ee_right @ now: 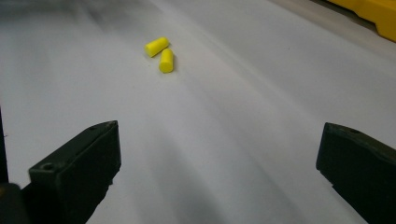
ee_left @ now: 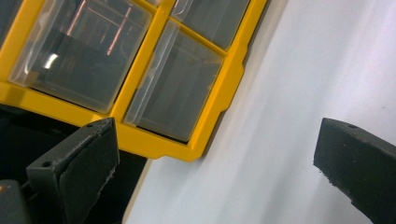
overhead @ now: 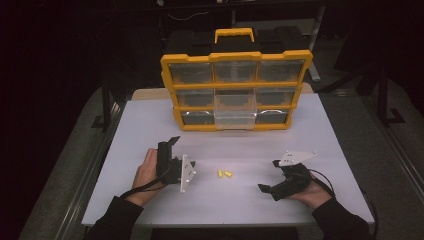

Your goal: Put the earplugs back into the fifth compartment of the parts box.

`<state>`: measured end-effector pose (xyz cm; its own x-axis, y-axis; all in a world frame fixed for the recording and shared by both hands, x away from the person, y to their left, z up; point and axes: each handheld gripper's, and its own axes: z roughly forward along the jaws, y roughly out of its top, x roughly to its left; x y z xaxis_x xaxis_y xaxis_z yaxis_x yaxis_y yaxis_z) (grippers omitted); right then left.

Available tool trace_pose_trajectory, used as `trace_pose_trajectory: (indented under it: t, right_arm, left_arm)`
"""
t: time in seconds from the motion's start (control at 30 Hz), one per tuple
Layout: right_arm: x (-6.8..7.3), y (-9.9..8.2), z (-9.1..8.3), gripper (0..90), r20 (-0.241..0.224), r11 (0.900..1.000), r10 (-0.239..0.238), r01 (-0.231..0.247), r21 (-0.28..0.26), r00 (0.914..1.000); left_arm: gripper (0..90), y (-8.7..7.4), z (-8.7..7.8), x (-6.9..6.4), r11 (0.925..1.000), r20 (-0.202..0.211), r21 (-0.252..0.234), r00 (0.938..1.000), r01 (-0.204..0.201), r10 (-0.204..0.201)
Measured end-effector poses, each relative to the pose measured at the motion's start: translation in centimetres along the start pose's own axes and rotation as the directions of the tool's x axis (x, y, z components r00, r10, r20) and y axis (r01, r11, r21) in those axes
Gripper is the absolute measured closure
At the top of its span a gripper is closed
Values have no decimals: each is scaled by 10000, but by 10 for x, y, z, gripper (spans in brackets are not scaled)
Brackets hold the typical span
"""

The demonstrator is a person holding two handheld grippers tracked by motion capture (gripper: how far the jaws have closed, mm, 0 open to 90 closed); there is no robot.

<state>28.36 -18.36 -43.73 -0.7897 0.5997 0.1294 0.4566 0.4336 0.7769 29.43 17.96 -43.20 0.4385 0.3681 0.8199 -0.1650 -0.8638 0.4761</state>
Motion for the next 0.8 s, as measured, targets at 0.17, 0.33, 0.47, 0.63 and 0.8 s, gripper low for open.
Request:
trace_pose_trajectory:
  t: [0.17,0.33,0.47,0.63,0.8]
  right_arm:
    - [0,0,0,0,-1,10000,-5,5,5,10000]
    - [0,0,0,0,-5,10000,-15,15,11,10000]
    - [0,0,0,0,-24,10000,-20,20,15,10000]
    - [0,0,0,0,-28,10000,-19,19,26,10000]
    - [0,0,0,0,-33,10000,-30,30,27,10000]
  left_arm:
    - [0,0,0,1,9996,160,11,9995,269,-270]
    - [0,-1,1,3,9968,358,18,9962,796,-796]
    - [0,-2,1,5,9919,544,-13,9905,1267,-1265]
    - [0,-3,2,8,9821,819,34,9788,1883,-1880]
    - [0,-4,2,10,9713,975,-8,9667,2380,-2368]
